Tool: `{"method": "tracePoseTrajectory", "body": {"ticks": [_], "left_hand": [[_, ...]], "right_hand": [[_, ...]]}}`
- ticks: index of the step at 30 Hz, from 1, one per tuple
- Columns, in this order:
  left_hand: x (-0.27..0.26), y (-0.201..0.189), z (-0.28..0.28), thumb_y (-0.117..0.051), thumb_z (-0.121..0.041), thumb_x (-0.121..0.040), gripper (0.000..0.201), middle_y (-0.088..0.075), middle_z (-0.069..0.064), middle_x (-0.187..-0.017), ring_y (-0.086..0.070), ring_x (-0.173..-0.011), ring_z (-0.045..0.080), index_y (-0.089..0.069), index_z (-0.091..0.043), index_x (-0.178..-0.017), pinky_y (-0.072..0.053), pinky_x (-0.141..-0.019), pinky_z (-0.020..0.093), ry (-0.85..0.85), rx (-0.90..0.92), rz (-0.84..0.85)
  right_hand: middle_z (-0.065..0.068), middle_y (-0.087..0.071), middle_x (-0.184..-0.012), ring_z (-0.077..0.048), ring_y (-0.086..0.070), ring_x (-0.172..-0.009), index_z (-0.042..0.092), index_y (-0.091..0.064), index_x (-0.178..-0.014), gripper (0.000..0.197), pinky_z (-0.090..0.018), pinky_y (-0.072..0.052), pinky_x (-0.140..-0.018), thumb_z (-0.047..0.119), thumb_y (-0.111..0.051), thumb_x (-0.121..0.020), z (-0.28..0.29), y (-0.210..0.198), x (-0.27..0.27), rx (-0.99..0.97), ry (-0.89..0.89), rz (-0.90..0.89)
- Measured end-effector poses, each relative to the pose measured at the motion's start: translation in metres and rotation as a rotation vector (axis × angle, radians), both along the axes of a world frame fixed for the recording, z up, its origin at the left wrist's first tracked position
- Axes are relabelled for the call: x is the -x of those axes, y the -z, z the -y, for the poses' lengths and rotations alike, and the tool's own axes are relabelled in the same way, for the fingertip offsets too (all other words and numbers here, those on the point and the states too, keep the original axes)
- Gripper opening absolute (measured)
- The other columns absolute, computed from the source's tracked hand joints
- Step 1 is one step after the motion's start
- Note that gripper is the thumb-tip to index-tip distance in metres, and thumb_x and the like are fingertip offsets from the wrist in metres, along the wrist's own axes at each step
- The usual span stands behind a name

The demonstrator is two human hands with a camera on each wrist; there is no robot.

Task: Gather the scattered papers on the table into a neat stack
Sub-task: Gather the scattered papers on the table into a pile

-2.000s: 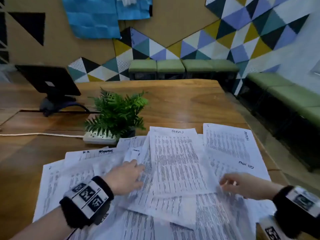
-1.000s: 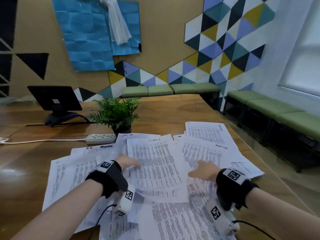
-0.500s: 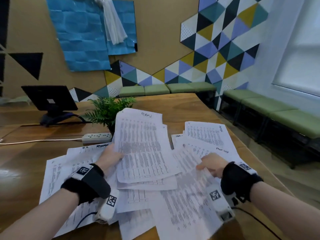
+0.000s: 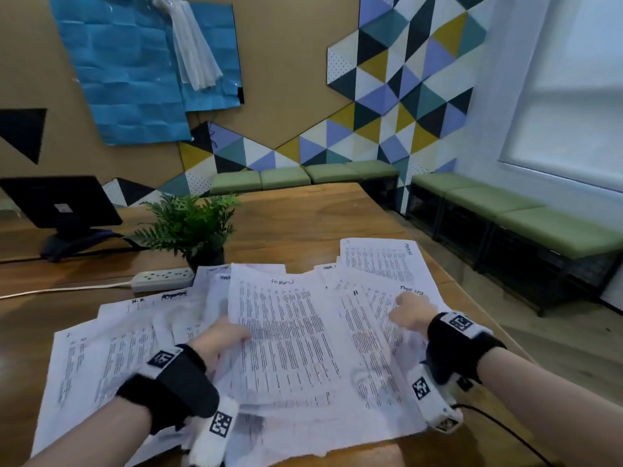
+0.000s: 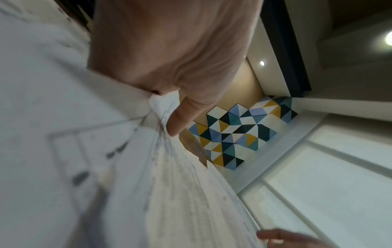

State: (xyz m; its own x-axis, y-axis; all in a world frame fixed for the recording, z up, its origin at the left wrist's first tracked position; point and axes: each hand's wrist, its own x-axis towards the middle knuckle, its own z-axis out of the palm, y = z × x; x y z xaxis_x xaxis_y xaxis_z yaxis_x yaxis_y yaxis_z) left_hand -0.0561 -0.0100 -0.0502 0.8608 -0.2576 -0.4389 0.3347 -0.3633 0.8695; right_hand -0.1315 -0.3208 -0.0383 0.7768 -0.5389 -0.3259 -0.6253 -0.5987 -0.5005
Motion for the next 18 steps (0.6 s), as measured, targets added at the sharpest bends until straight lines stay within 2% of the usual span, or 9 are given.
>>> {"method": "tracePoseTrajectory", "body": {"ticks": [2,4,6,8,10,13,15,17,18], "left_hand": [[-0.009,0.005,0.006,-0.066,-0.014,-0.083,0.067,-0.038,0.009,-0.151,-0.036,-0.140,0.028,-0.037,-0.003,-0.143,-0.026,-0.116,0.040,0.014,-0.012,-0.039],[-0.022,0.016,0.009,-0.081,-0.022,-0.064,0.085,-0.045,0.012,-0.146,-0.039,-0.137,0.036,-0.044,-0.002,-0.138,-0.032,-0.112,0.050,0.001,0.000,-0.072],[-0.026,0.022,0.016,-0.086,-0.016,-0.056,0.083,-0.057,0.012,-0.130,-0.049,-0.126,0.045,-0.052,0.004,-0.129,-0.042,-0.102,0.053,0.014,-0.005,-0.093],[-0.018,0.021,0.026,-0.079,-0.001,-0.065,0.062,-0.063,0.023,-0.121,-0.059,-0.114,0.045,-0.057,0.008,-0.122,-0.048,-0.098,0.054,0.022,-0.005,-0.052],[-0.008,0.017,0.035,-0.069,0.011,-0.069,0.053,-0.065,0.025,-0.115,-0.063,-0.106,0.041,-0.056,0.006,-0.120,-0.052,-0.094,0.052,-0.003,-0.025,0.039],[0.006,0.008,0.030,-0.057,0.020,-0.071,0.049,-0.067,0.022,-0.102,-0.065,-0.089,0.035,-0.055,0.001,-0.116,-0.056,-0.069,0.039,-0.021,-0.021,0.203],[0.011,-0.003,0.018,-0.051,0.024,-0.073,0.049,-0.067,0.021,-0.096,-0.064,-0.081,0.031,-0.056,0.000,-0.115,-0.051,-0.064,0.036,-0.056,0.023,0.235],[0.017,-0.014,0.004,-0.047,0.026,-0.079,0.045,-0.065,0.014,-0.097,-0.064,-0.083,0.027,-0.055,-0.003,-0.112,-0.052,-0.065,0.031,-0.056,0.049,0.200],[0.022,-0.021,0.000,-0.046,0.026,-0.081,0.045,-0.064,0.009,-0.095,-0.064,-0.082,0.022,-0.054,-0.004,-0.113,-0.051,-0.063,0.028,-0.053,0.064,0.194]], "right_hand": [[-0.020,-0.046,-0.139,-0.034,-0.052,-0.116,0.001,-0.047,-0.132,0.050,-0.036,-0.046,-0.095,0.025,-0.055,-0.089,0.023,0.000,0.013,-0.002,0.135,-0.029],[-0.019,-0.057,-0.130,-0.034,-0.056,-0.118,-0.002,-0.055,-0.127,0.049,-0.037,-0.047,-0.100,0.019,-0.064,-0.085,0.040,0.008,0.019,-0.193,0.205,0.018],[-0.013,-0.064,-0.102,-0.031,-0.061,-0.098,0.000,-0.061,-0.115,0.043,-0.040,-0.051,-0.096,0.016,-0.072,-0.076,0.045,0.017,0.022,-0.311,0.257,0.051],[-0.010,-0.057,-0.091,-0.028,-0.057,-0.084,-0.002,-0.056,-0.110,0.059,-0.039,-0.053,-0.085,0.015,-0.081,-0.059,0.056,0.037,0.015,-0.344,0.304,0.073],[-0.014,-0.061,-0.113,-0.031,-0.062,-0.097,-0.005,-0.054,-0.124,0.088,-0.041,-0.055,-0.086,0.016,-0.085,-0.044,0.058,0.047,0.007,-0.357,0.324,0.056],[-0.016,-0.045,-0.139,-0.034,-0.050,-0.124,-0.001,-0.042,-0.136,0.090,-0.041,-0.047,-0.102,0.032,-0.083,-0.062,0.039,0.023,0.010,-0.178,0.346,-0.013],[-0.016,-0.032,-0.146,-0.034,-0.039,-0.133,0.004,-0.032,-0.141,0.098,-0.041,-0.039,-0.108,0.047,-0.077,-0.066,0.041,0.010,0.013,-0.009,0.358,-0.068],[-0.015,-0.037,-0.147,-0.032,-0.040,-0.134,0.009,-0.035,-0.143,0.105,-0.040,-0.039,-0.108,0.056,-0.077,-0.059,0.049,0.004,0.010,0.053,0.265,-0.120],[-0.013,-0.043,-0.145,-0.031,-0.045,-0.131,0.013,-0.043,-0.141,0.099,-0.039,-0.042,-0.106,0.054,-0.079,-0.058,0.054,0.003,0.008,0.066,0.197,-0.151]]}}
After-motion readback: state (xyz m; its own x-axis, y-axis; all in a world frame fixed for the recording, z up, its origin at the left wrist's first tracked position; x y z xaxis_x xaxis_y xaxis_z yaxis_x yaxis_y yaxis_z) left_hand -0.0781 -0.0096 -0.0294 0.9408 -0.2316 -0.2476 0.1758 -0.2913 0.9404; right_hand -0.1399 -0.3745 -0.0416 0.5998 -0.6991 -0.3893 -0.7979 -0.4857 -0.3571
